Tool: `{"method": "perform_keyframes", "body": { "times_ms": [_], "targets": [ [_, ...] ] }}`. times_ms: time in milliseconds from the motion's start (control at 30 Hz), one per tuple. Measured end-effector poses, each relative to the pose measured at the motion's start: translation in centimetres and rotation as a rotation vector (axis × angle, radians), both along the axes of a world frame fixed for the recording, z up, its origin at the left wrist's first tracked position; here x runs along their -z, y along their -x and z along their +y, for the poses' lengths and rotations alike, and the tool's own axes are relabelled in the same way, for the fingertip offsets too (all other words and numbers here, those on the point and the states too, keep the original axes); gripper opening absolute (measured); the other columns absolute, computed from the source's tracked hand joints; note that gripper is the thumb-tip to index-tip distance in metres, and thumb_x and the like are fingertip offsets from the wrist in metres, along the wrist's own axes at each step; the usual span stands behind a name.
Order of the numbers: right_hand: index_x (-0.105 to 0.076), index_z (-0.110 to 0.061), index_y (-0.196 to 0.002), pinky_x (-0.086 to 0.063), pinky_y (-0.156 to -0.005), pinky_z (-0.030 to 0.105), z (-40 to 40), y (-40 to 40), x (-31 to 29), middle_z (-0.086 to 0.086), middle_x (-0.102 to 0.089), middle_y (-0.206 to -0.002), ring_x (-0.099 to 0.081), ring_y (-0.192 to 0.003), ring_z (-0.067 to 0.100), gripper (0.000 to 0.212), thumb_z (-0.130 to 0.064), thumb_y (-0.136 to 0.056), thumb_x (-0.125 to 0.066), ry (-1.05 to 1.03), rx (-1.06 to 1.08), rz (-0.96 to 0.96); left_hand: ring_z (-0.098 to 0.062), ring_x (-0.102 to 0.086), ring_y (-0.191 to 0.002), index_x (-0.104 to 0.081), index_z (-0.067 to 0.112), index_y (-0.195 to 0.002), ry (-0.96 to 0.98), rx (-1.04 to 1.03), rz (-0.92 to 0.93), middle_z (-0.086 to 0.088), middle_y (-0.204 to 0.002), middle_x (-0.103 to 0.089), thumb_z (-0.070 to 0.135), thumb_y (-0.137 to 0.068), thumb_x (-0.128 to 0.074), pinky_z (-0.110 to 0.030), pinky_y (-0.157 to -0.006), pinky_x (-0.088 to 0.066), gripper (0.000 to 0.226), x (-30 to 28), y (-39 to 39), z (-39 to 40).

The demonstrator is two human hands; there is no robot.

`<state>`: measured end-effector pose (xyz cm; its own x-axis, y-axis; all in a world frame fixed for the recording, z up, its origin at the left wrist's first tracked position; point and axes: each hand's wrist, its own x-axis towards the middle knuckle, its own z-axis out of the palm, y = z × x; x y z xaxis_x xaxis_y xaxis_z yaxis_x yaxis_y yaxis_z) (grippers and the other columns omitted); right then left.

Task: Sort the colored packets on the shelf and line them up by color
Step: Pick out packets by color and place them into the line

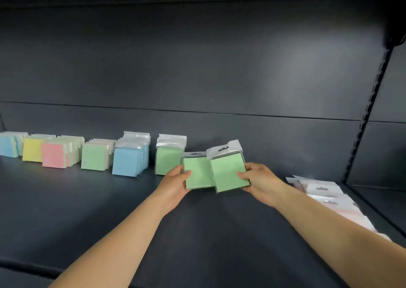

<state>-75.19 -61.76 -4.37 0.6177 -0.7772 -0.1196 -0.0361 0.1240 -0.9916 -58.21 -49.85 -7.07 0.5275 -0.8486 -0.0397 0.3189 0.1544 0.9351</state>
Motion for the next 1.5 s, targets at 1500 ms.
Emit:
{"method": "perform_keyframes", "body": {
  "times_ms": [1500],
  "targets": [
    [-0.044,-0.026,-0.126,-0.040,-0.065,0.008,6.0,-20.1,5.7,-0.004,-0.059,-0.112,-0.055,-0.095,0.008,0.039,-0.003,-0.094,-0.039,0.537,0.258,0.247,-0.015,-0.047,-0.122,-0.018,0.025,-0.149,-0.204,-0.082,-0.731,0.003,-0.140,-0.046,0.010,-0.097,-0.037,-0.023,-0.096,-0.037,0.058,3.2,-12.7,-0.9]
  ]
}}
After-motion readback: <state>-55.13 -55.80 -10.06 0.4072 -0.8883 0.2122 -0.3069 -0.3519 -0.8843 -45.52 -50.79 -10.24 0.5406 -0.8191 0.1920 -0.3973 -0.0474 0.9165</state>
